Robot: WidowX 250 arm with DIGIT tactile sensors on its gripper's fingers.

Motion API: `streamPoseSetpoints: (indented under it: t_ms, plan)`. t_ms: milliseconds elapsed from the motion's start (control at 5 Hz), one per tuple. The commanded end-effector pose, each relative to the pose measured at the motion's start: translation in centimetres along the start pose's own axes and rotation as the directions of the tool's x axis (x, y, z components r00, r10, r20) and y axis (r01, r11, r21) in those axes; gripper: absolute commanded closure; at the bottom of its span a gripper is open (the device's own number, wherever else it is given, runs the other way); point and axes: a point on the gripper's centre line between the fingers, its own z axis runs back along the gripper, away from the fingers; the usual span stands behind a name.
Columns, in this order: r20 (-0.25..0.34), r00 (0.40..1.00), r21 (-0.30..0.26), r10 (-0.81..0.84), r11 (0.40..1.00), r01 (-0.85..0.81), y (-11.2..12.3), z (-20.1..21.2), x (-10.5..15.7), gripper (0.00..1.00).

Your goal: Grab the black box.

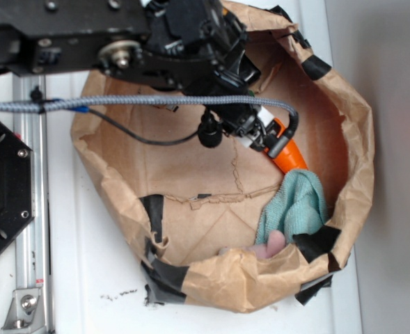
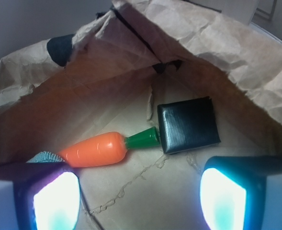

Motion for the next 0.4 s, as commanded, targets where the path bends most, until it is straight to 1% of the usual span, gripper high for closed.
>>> streamPoseSetpoints:
  t_ms: [0,200]
  plan:
    - [0.044,0.999,-0.021,0.015,1.0,-0.014,0.1,1.1,2.0,0.0]
    - [0.006,1.0,-0.01,-0.011,1.0,0.011,-0.2,-1.5,2.0,0.0]
